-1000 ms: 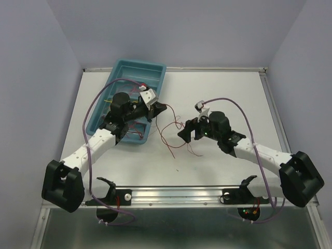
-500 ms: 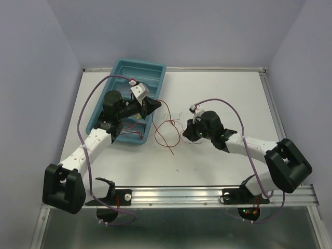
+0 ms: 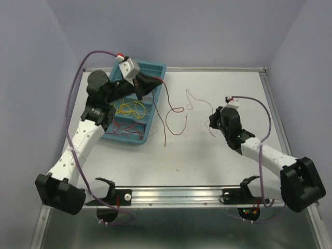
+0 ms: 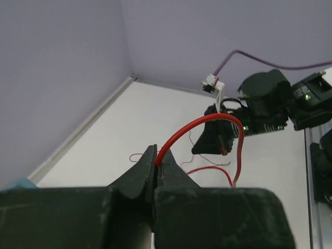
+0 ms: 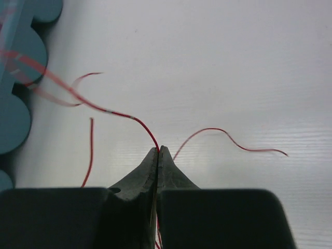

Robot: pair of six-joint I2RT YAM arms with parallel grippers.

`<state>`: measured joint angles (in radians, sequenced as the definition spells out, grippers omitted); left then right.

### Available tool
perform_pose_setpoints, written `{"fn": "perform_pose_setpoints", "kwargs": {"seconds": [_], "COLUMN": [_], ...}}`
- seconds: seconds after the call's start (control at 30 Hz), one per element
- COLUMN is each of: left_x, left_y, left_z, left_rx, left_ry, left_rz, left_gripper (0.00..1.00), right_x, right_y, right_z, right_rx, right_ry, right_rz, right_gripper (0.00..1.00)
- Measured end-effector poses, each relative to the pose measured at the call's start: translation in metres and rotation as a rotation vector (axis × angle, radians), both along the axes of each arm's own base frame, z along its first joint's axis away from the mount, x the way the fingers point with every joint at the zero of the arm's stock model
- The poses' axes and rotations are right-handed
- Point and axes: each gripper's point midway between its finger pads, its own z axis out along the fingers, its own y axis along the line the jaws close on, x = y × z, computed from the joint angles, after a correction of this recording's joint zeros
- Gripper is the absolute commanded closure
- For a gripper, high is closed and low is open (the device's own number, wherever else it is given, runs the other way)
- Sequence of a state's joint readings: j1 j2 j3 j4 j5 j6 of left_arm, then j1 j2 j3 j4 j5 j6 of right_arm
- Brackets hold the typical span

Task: Untangle the cables

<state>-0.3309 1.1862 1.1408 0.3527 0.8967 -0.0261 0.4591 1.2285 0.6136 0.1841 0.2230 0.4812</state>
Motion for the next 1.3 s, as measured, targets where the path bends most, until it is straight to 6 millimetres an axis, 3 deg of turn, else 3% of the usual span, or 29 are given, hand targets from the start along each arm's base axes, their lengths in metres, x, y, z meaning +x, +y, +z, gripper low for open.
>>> {"fn": "perform_pose_setpoints", "kwargs": {"seconds": [0.13,0.27,0.37,0.47,0.63,0.8,0.87,1.0,1.13,1.2,1.3], "left_x": [-0.010,-0.024,-0.036,-0.033,-0.018,0.009,0.026,0.059,0.066,0.060,0.048], "left_y": [0.013,0.049,0.078,0.104,0.129,0.146,0.152,0.160,0.164,0.168,0.175], "left_z": [0.104,0.200,0.242,0.257,0.249,0.213,0.184,0.098,0.039,0.020,0.015], "left_rx": [-0.070,-0.175,-0.238,-0.271,-0.242,-0.147,-0.093,0.051,0.138,0.164,0.167], "left_ry": [-0.163,-0.300,-0.365,-0.376,-0.353,-0.304,-0.265,-0.119,-0.034,-0.013,-0.038], "left_rz": [0.074,0.267,0.402,0.549,0.712,0.829,0.867,0.915,0.931,0.940,0.962], "left_gripper": [1.00,1.00,1.00,1.00,1.00,1.00,1.00,1.00,1.00,1.00,1.00], "right_x": [-0.004,-0.003,-0.003,-0.003,-0.004,-0.004,-0.004,-0.005,-0.005,-0.005,-0.005], "right_y": [-0.019,-0.021,-0.021,-0.020,-0.018,-0.017,-0.016,-0.015,-0.014,-0.014,-0.014], "right_z": [0.010,0.009,0.005,0.001,0.001,0.001,0.000,0.000,0.001,0.002,0.003], "right_rx": [0.034,0.045,0.047,0.045,0.049,0.055,0.056,0.060,0.063,0.065,0.068], "right_ry": [-0.037,-0.032,-0.021,-0.008,-0.006,-0.002,-0.001,0.000,-0.001,-0.002,-0.006], "right_rz": [-0.099,-0.125,-0.128,-0.125,-0.116,-0.106,-0.102,-0.097,-0.095,-0.094,-0.093], "right_gripper": [0.99,0.99,0.99,0.99,0.99,1.00,0.99,1.00,0.99,0.99,0.99]}}
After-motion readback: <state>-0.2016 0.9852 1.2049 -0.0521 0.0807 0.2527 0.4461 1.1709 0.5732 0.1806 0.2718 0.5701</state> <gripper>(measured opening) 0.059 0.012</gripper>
